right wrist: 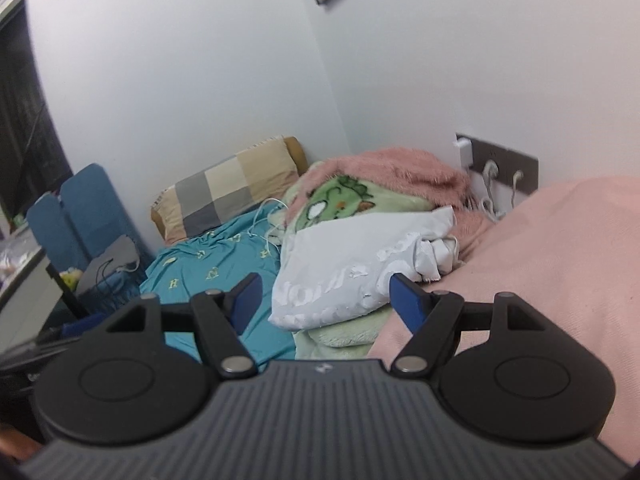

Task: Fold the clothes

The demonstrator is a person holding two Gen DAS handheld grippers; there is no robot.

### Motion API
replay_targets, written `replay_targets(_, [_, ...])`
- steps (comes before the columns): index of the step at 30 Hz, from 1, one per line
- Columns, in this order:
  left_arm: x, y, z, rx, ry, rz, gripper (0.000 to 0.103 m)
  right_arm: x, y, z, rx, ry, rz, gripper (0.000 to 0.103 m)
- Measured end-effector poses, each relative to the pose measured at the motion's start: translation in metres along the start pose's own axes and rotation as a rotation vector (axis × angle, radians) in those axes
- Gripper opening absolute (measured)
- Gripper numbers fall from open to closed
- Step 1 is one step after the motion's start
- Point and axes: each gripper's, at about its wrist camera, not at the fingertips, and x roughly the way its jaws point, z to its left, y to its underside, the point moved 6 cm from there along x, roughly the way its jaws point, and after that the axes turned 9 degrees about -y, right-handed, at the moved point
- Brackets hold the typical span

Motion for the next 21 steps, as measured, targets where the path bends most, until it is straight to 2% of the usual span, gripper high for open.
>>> replay_targets(7, [-0.026, 0.016, 0.006, 0.046, -0.045, -0.047, 0.103, -0.010, 0.019, 0.022, -0.090, 0.009, -0.059, 0.073])
replay_targets(17, [-0.009, 0.048, 0.031, 0.075, -0.094, -0.058, 0.103, 0.016, 0.051, 0.035, -0.167, 0.063, -0.089, 0.072])
replay_targets(21, [0.001, 0.056, 0.044, 0.057, -0.083, -0.041, 0.103, 0.030, 0.064, 0.036, -0.185, 0.090, -0.083, 0.072])
